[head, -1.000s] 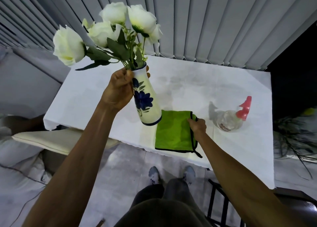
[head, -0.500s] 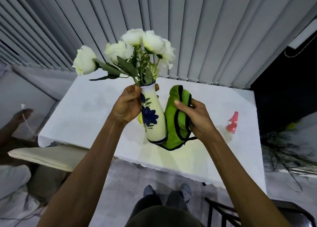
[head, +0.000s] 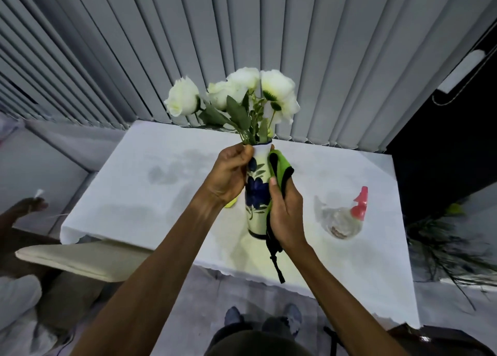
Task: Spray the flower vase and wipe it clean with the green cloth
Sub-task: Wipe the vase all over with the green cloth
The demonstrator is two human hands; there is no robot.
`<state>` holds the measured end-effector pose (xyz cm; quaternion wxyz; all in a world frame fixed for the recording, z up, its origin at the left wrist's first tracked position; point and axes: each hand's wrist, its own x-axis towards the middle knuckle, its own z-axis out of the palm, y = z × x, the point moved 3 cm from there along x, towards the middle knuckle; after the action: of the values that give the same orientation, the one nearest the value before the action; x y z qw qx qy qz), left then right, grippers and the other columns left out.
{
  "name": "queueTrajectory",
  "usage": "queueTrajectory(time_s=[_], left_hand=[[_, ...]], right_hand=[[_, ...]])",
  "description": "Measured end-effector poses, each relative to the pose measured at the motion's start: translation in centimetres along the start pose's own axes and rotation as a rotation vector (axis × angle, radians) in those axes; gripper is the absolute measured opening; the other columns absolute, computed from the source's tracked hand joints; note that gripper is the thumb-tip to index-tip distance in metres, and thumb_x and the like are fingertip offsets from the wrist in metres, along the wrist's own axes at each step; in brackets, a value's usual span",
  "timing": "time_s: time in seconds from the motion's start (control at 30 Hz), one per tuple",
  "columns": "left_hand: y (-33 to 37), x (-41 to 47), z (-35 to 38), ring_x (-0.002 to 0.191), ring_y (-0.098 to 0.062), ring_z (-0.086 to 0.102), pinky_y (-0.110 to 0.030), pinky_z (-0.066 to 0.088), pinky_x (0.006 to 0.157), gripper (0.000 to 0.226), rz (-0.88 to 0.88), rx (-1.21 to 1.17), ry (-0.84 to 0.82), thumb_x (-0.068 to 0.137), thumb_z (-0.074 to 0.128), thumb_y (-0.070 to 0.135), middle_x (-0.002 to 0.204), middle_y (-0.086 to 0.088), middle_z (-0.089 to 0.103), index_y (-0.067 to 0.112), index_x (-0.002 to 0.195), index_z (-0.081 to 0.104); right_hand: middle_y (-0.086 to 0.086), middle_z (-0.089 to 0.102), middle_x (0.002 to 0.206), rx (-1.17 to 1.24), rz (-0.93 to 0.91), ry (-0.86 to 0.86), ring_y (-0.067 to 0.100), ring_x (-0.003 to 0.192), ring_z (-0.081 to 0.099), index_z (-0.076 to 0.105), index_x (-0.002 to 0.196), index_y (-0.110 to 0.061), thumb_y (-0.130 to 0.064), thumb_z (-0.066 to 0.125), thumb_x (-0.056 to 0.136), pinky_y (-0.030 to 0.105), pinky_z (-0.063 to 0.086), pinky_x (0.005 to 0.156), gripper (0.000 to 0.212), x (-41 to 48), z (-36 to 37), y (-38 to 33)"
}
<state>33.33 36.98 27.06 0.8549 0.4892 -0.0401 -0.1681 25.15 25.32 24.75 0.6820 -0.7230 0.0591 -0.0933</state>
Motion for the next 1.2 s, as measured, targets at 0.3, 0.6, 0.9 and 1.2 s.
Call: queueTrajectory(time_s=[0.3,0.6,0.9,1.2], left_hand=[[1.4,0.2,2.0,0.077,-0.016,0.072,-0.024,0.057,0.072,0.018,0.044,0.047,0.088,0.088,0.054,-0.001,0.082,-0.005,0.076,0.004,0.089,0.071],[6.1,2.0,2.2,0.082,-0.028,0.064,-0.037,0.058,0.078,0.027,0.122,0.04,0.088,0.088,0.064,0.017,0.094,-0.02,0.066,-0.006,0.104,0.065],[8.7,2.3,3.3,0.093,-0.029,0.07,-0.041,0.056,0.086,0.075,0.116,0.031,-0.089,0.054,0.092,0.039,0.103,-0.014,0.074,-0.002,0.11,0.066],[6.2,1.6,2.8,0.092,-0.028,0.07,-0.04,0.057,0.086,0.065,0.068,-0.021,-0.136,0.066,0.085,0.034,0.1,-0.013,0.074,-0.004,0.114,0.062]], right_hand=[[0.0,0.028,0.166,-0.376,-0.547,0.081,0.032,0.156,0.025,0.031,0.158,-0.012,-0.014,0.05,0.104,0.055,0.033,0.12,0.057,0.8,1.4,-2.3],[0.011,0.056,0.15,-0.757,-0.979,-0.289,0.027,0.155,0.029,0.054,0.141,-0.004,-0.014,0.064,0.093,0.057,0.012,0.126,0.05,-4.6,0.3,4.6],[0.004,0.075,0.118,0.095,0.442,-0.09,0.013,0.103,0.073,0.066,0.129,-0.011,-0.031,0.05,0.107,0.026,0.057,0.088,0.034,-7.0,-1.8,10.2],[0.015,0.08,0.089,0.881,0.932,0.297,0.03,0.069,0.079,0.079,0.098,-0.011,-0.038,0.052,0.103,0.041,0.061,0.068,0.038,-5.2,-2.8,4.7]])
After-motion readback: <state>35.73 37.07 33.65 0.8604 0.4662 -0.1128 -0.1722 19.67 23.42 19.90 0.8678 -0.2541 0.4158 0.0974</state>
